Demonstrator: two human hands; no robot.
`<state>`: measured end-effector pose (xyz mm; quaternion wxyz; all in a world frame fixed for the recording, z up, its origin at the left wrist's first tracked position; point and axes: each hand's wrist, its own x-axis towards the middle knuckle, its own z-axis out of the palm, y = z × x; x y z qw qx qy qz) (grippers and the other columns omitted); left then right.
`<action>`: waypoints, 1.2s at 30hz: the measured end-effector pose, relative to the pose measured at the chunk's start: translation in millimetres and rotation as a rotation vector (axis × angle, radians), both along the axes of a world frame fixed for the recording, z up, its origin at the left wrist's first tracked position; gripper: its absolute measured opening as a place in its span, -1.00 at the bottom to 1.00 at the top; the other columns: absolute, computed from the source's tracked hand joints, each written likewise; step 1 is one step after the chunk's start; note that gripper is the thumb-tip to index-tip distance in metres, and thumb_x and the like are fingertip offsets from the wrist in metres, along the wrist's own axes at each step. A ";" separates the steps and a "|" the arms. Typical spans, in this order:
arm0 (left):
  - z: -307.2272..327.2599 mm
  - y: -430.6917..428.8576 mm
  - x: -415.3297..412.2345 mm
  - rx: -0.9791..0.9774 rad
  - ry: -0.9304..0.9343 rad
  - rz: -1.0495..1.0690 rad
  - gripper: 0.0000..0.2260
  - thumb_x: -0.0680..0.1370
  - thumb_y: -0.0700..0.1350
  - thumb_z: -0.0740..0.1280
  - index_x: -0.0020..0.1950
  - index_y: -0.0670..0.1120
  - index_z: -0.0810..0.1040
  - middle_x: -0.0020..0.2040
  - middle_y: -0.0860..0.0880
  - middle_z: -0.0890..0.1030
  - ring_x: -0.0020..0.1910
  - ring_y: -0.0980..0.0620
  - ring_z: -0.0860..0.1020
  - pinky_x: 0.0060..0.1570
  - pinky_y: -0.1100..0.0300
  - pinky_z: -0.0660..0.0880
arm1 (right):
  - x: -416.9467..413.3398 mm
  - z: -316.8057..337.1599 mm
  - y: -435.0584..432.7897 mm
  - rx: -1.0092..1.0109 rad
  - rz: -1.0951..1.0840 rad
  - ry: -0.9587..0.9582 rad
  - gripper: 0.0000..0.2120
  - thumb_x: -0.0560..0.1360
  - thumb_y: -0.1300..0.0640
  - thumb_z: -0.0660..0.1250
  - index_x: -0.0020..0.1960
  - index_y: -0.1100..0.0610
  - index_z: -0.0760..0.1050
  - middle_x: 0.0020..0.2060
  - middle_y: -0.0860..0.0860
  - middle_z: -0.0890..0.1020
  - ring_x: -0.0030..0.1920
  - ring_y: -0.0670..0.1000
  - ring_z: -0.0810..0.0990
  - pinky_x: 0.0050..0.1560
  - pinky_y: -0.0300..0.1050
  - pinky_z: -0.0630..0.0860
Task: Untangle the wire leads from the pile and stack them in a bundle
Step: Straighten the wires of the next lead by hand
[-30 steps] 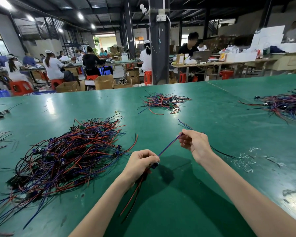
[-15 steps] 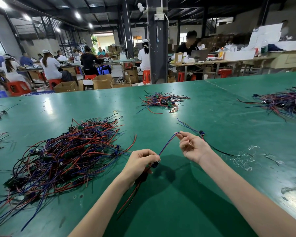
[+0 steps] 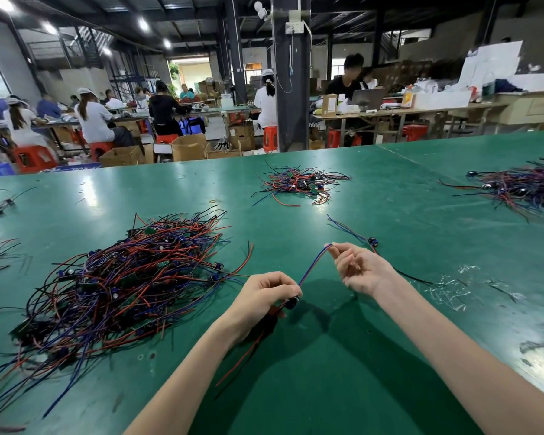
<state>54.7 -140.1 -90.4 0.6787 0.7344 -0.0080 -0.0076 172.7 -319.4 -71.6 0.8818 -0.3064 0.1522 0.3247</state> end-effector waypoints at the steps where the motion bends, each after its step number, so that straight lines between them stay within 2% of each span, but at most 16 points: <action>1: -0.3 -0.1 -0.5 -0.009 -0.007 -0.018 -0.82 0.50 -0.23 0.37 -0.29 -0.04 0.61 -0.33 0.02 0.59 -0.36 0.13 0.50 -0.36 0.29 0.44 | 0.3 0.1 0.5 -0.032 -0.006 -0.029 -0.67 0.56 0.30 0.23 -0.35 0.37 0.51 -0.52 0.11 0.57 -0.68 -0.19 0.38 -0.68 -0.40 0.32; 3: -0.5 -1.3 -1.0 -0.037 -0.017 -0.053 -0.82 0.51 -0.24 0.37 -0.28 -0.04 0.60 -0.33 0.02 0.59 -0.36 0.13 0.50 -0.37 0.29 0.44 | 0.2 0.3 3.2 -0.167 -0.021 -0.153 -0.78 0.56 0.30 0.22 -0.25 0.31 0.47 -0.54 0.08 0.58 -0.69 -0.19 0.35 -0.69 -0.42 0.30; 5: -0.3 -3.3 -1.2 -0.053 -0.025 -0.071 -0.82 0.51 -0.25 0.36 -0.27 -0.05 0.60 -0.33 0.02 0.59 -0.36 0.13 0.49 -0.37 0.29 0.45 | 0.5 -2.1 5.3 -0.370 -0.068 -0.344 -0.81 0.54 0.30 0.25 -0.24 0.32 0.46 -0.54 0.05 0.60 -0.69 -0.18 0.35 -0.67 -0.38 0.33; 10: -1.9 -5.9 -2.0 -0.073 -0.025 -0.055 -0.84 0.51 -0.27 0.35 -0.26 -0.09 0.57 -0.35 0.01 0.57 -0.40 0.13 0.48 -0.39 0.30 0.43 | -0.2 -19.8 5.8 -0.977 -0.236 -1.034 -0.77 0.52 0.28 0.32 -0.32 0.21 0.56 -0.48 -0.01 0.63 -0.63 -0.06 0.50 -0.60 -0.20 0.46; 13: -1.8 -7.6 -2.4 -0.071 -0.026 -0.056 -0.86 0.51 -0.28 0.34 -0.25 -0.13 0.56 -0.36 0.01 0.56 -0.41 0.13 0.48 -0.40 0.30 0.43 | 0.6 -32.1 6.7 -1.368 -0.344 -1.428 -0.76 0.53 0.20 0.33 -0.31 0.20 0.55 -0.54 -0.02 0.53 -0.57 0.01 0.55 -0.46 -0.05 0.48; 16: -0.1 -7.5 -3.4 -0.069 -0.023 -0.049 -0.87 0.51 -0.29 0.34 -0.24 -0.15 0.56 -0.36 0.00 0.56 -0.41 0.13 0.48 -0.40 0.31 0.43 | 1.6 -35.6 7.7 -1.516 -0.492 -1.613 -0.78 0.51 0.19 0.36 -0.30 0.22 0.55 -0.56 0.04 0.45 -0.52 0.15 0.41 -0.42 -0.05 0.39; 17: 0.5 -7.2 -4.1 -0.072 -0.019 -0.045 -0.87 0.51 -0.29 0.34 -0.24 -0.15 0.56 -0.37 0.00 0.56 -0.43 0.13 0.48 -0.42 0.32 0.43 | 1.5 -34.6 8.9 -1.485 -0.509 -1.583 -0.79 0.50 0.20 0.37 -0.30 0.22 0.56 -0.55 0.04 0.48 -0.53 0.14 0.41 -0.45 -0.06 0.39; 18: 1.3 -6.7 -4.7 -0.075 -0.013 -0.041 -0.86 0.51 -0.29 0.34 -0.24 -0.16 0.55 -0.38 0.01 0.56 -0.46 0.14 0.47 -0.45 0.33 0.41 | 1.1 -32.0 10.4 -1.397 -0.492 -1.474 -0.80 0.50 0.20 0.37 -0.29 0.22 0.58 -0.53 0.02 0.54 -0.57 0.10 0.43 -0.50 -0.10 0.39; 20: 3.0 -5.9 -5.5 -0.079 0.004 -0.031 -0.86 0.51 -0.29 0.33 -0.25 -0.15 0.55 -0.41 0.01 0.55 -0.52 0.16 0.46 -0.51 0.37 0.37 | 1.4 -23.0 12.7 -1.087 -0.408 -1.093 -0.81 0.49 0.22 0.36 -0.28 0.24 0.59 -0.47 -0.02 0.63 -0.68 -0.04 0.38 -0.63 -0.24 0.32; 22: 4.3 -5.5 -5.4 -0.075 0.022 -0.022 -0.85 0.51 -0.28 0.33 -0.26 -0.14 0.55 -0.41 0.01 0.55 -0.54 0.16 0.45 -0.53 0.38 0.35 | 1.4 -14.5 11.2 -0.728 -0.309 -0.692 -0.82 0.49 0.26 0.34 -0.29 0.26 0.55 -0.43 0.06 0.65 -0.70 -0.12 0.26 -0.67 -0.33 0.22; 23: 4.3 -5.7 -5.2 -0.069 0.027 -0.019 -0.84 0.51 -0.28 0.34 -0.26 -0.13 0.55 -0.41 0.02 0.55 -0.53 0.16 0.45 -0.52 0.37 0.35 | 1.3 -12.2 9.8 -0.564 -0.244 -0.544 -0.81 0.50 0.28 0.32 -0.29 0.26 0.51 -0.43 0.08 0.65 -0.70 -0.14 0.22 -0.68 -0.34 0.19; 25: 3.4 -6.0 -4.4 -0.060 0.030 -0.018 -0.83 0.51 -0.28 0.34 -0.28 -0.12 0.56 -0.41 0.01 0.55 -0.50 0.15 0.46 -0.50 0.36 0.37 | 0.5 -10.2 8.1 -0.317 -0.124 -0.366 -0.78 0.55 0.29 0.24 -0.28 0.23 0.44 -0.46 0.06 0.64 -0.72 -0.16 0.18 -0.70 -0.38 0.13; 28: 2.7 -5.4 -3.4 -0.063 0.032 -0.014 -0.82 0.50 -0.28 0.34 -0.29 -0.11 0.58 -0.40 0.01 0.56 -0.46 0.13 0.47 -0.46 0.34 0.38 | -0.9 -11.7 9.0 -0.229 -0.044 -0.314 -0.77 0.58 0.26 0.19 -0.26 0.21 0.42 -0.46 0.03 0.64 -0.73 -0.16 0.18 -0.71 -0.41 0.11; 31: 2.4 -3.6 -1.7 -0.070 0.031 0.015 -0.78 0.49 -0.28 0.34 -0.33 -0.07 0.59 -0.39 0.00 0.57 -0.45 0.12 0.46 -0.46 0.33 0.38 | -0.4 -13.5 11.1 -0.355 -0.087 -0.387 -0.81 0.56 0.25 0.26 -0.24 0.21 0.47 -0.41 0.04 0.66 -0.69 -0.17 0.20 -0.69 -0.40 0.14; 34: 1.5 -2.5 0.9 -0.093 -0.003 0.123 -0.74 0.48 -0.29 0.34 -0.38 -0.04 0.60 -0.39 0.00 0.57 -0.44 0.13 0.44 -0.44 0.33 0.36 | -2.2 -13.6 12.8 -0.462 -0.083 -0.446 -0.88 0.52 0.15 0.35 -0.15 0.19 0.51 -0.24 0.10 0.68 -0.65 -0.18 0.25 -0.66 -0.38 0.22; 36: 2.3 -0.5 2.1 -0.117 -0.025 0.222 -0.75 0.49 -0.26 0.35 -0.37 -0.03 0.61 -0.41 0.02 0.56 -0.45 0.15 0.44 -0.42 0.33 0.33 | -9.3 -12.5 16.2 -0.551 -0.002 -0.512 -0.80 0.49 0.04 0.38 -0.06 0.19 0.52 -0.13 0.10 0.69 -0.63 -0.17 0.29 -0.62 -0.36 0.28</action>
